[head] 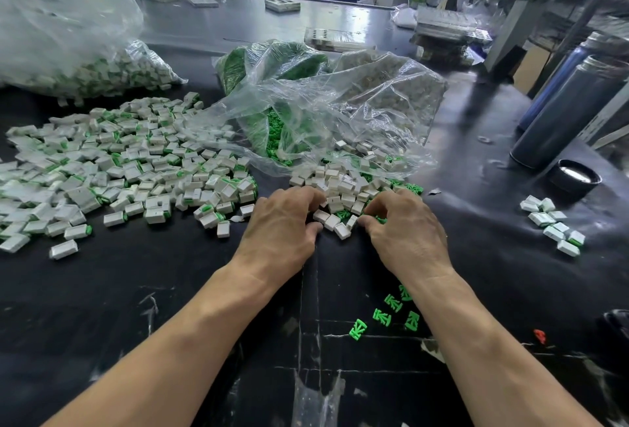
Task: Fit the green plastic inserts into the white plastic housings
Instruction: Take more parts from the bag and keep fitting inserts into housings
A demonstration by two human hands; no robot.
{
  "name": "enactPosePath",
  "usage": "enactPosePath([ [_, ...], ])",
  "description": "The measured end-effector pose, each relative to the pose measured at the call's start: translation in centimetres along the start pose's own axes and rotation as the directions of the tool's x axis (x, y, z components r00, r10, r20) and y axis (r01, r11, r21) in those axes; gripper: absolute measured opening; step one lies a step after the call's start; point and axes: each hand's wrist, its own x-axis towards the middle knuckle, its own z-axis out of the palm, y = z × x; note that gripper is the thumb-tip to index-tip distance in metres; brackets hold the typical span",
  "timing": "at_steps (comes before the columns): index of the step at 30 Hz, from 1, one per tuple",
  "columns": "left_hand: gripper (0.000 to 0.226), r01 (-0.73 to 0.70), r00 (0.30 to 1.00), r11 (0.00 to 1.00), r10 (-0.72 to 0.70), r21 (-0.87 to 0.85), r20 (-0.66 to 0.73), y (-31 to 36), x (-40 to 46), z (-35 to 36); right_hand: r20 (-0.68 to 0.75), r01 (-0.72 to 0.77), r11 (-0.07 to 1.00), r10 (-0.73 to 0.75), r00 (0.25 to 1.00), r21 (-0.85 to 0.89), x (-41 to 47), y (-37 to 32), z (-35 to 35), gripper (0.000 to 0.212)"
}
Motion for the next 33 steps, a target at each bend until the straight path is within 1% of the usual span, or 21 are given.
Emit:
enactPosePath([
  [4,0.028,-0.01,1.0,1.0,0.01,0.02,0.01,0.04,0.16,-0.04,-0.04,-0.004,1.0,0.004,0.999,0.004,0.11,-0.03,0.13,0.013],
  [8,0.024,-0.016,0.998,0.999,0.013,0.042,0.056,-0.04,0.31,-0.08,-0.105,0.016,0.996,-0.007,0.994,0.088,0.06,-0.1,-0.05,0.01],
  [11,0.022,-0.013,0.997,1.0,0.013,0.003,0.073,-0.25,0.3,-0.1,-0.143,0.039,0.973,-0.007,0.99,0.228,-0.15,-0.08,-0.21,0.012],
  [13,0.017,0.01,0.998,0.996,-0.003,-0.091,0.069,-0.4,0.17,-0.2,-0.141,0.055,0.938,-0.007,0.99,0.344,-0.23,0.06,-0.2,0.015],
  [15,0.015,0.026,0.999,0.978,-0.018,-0.205,0.037,-0.37,0.09,-0.29,-0.11,0.051,0.873,0.003,0.994,0.485,-0.2,0.2,-0.08,0.012],
  [18,0.016,0.056,0.998,0.911,-0.06,-0.408,0.004,-0.06,0.13,-0.35,-0.047,0.019,0.719,0.019,0.999,0.695,-0.15,0.23,0.28,0.009],
  [21,0.015,0.1,0.995,0.795,-0.087,-0.598,0.051,0.33,0.06,-0.22,-0.002,0.012,0.592,-0.017,1.0,0.806,-0.3,0.03,0.36,0.009],
  [24,0.015,0.123,0.992,0.708,-0.092,-0.695,0.082,0.52,-0.05,0.04,0.033,-0.014,0.495,-0.029,0.999,0.869,-0.43,-0.17,0.27,0.007],
  [29,0.014,0.14,0.99,0.618,-0.092,-0.774,0.105,0.43,-0.03,0.24,0.05,-0.011,0.462,-0.073,0.996,0.887,-0.64,-0.47,0.43,0.002],
  [33,0.015,0.135,0.991,0.604,-0.073,-0.786,0.115,0.33,-0.02,0.19,0.049,-0.003,0.464,-0.087,0.995,0.886,-0.73,-0.42,0.67,0.003],
])
